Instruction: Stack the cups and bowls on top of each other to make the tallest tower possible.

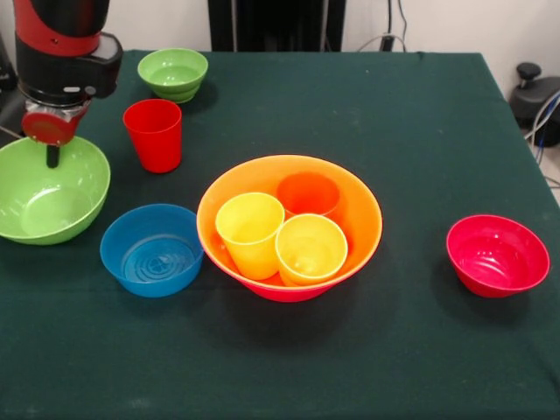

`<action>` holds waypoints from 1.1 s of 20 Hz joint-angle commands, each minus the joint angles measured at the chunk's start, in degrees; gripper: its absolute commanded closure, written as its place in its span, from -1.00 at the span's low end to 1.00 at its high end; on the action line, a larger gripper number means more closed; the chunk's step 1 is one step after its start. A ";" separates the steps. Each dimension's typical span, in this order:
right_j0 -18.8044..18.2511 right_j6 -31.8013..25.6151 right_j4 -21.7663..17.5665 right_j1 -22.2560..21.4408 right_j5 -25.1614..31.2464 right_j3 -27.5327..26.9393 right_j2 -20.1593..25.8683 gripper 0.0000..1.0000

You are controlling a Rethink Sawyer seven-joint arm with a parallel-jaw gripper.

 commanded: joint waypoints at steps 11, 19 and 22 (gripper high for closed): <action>1.77 2.16 0.84 -0.28 3.01 0.03 5.39 1.00; 4.07 1.71 0.84 -7.38 9.46 2.73 3.85 1.00; 4.70 1.46 1.23 -10.35 12.94 4.14 4.21 1.00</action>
